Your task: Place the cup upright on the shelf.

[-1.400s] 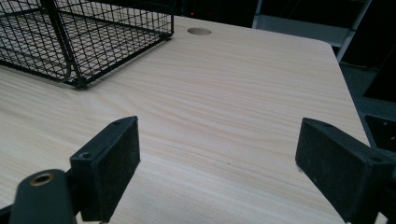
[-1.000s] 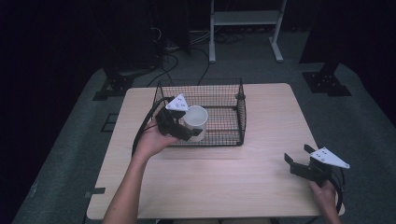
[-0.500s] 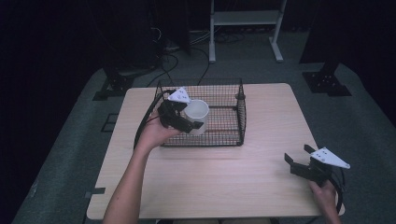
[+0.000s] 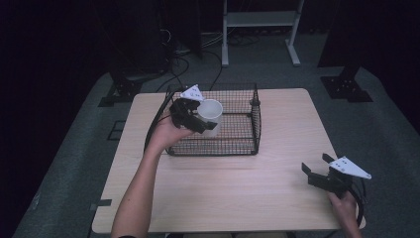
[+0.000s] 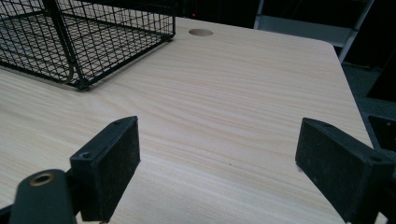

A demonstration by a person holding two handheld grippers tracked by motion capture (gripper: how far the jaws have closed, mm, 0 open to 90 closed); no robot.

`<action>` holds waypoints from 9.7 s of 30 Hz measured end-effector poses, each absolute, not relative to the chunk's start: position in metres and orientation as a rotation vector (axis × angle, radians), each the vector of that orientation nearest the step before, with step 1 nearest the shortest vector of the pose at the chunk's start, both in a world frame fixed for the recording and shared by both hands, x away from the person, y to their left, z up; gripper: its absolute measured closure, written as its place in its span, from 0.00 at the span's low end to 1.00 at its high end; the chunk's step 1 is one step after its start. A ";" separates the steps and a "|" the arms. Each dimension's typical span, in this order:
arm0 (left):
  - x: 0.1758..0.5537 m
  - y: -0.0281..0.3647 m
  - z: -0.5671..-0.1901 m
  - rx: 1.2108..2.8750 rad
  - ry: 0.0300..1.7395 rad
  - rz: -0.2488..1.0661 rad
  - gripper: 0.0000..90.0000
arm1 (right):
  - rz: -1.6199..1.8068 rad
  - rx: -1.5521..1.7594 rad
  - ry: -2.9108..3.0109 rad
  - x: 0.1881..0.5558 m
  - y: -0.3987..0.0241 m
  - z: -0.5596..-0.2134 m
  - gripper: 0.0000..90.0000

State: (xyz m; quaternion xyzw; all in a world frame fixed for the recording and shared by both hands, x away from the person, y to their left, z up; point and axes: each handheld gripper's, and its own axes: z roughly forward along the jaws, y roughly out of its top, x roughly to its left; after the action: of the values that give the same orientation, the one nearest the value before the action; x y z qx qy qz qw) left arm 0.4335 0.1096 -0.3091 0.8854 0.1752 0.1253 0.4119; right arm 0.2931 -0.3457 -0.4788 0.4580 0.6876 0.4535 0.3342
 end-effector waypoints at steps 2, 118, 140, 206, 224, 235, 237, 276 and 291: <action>0.436 0.108 -0.309 2.233 0.441 0.319 0.23 | 1.184 1.195 1.795 0.293 -0.346 -0.479 0.14; 0.539 0.061 -0.401 2.406 0.517 0.113 0.23 | 1.193 1.198 1.794 0.293 -0.346 -0.479 0.14; 0.538 0.065 -0.403 2.426 0.526 0.089 0.22 | 1.190 1.198 1.795 0.293 -0.346 -0.479 0.14; 0.444 0.117 -0.349 2.190 0.489 0.342 0.09 | 1.185 1.206 1.791 0.293 -0.346 -0.479 0.14; 0.411 0.136 -0.355 2.164 0.515 0.342 0.09 | 1.182 1.210 1.791 0.294 -0.346 -0.479 0.14; 0.388 0.143 -0.358 2.147 0.502 0.358 0.09 | 1.180 1.208 1.789 0.293 -0.346 -0.479 0.14; 0.383 0.144 -0.359 2.146 0.494 0.361 0.09 | 1.179 1.208 1.788 0.294 -0.346 -0.479 0.14; 0.317 0.168 -0.387 2.074 0.509 0.397 0.09 | 1.178 1.214 1.783 0.294 -0.347 -0.479 0.14; 0.295 0.170 -0.405 2.051 0.524 0.390 0.09 | 1.179 1.214 1.781 0.293 -0.347 -0.479 0.14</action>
State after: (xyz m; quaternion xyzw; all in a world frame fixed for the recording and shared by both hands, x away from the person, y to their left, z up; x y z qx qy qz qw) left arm 0.2949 0.1704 -0.4051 0.8386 0.2143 0.1596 0.4748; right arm 0.2932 -0.3470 -0.4788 0.4653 0.6830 0.4520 0.3357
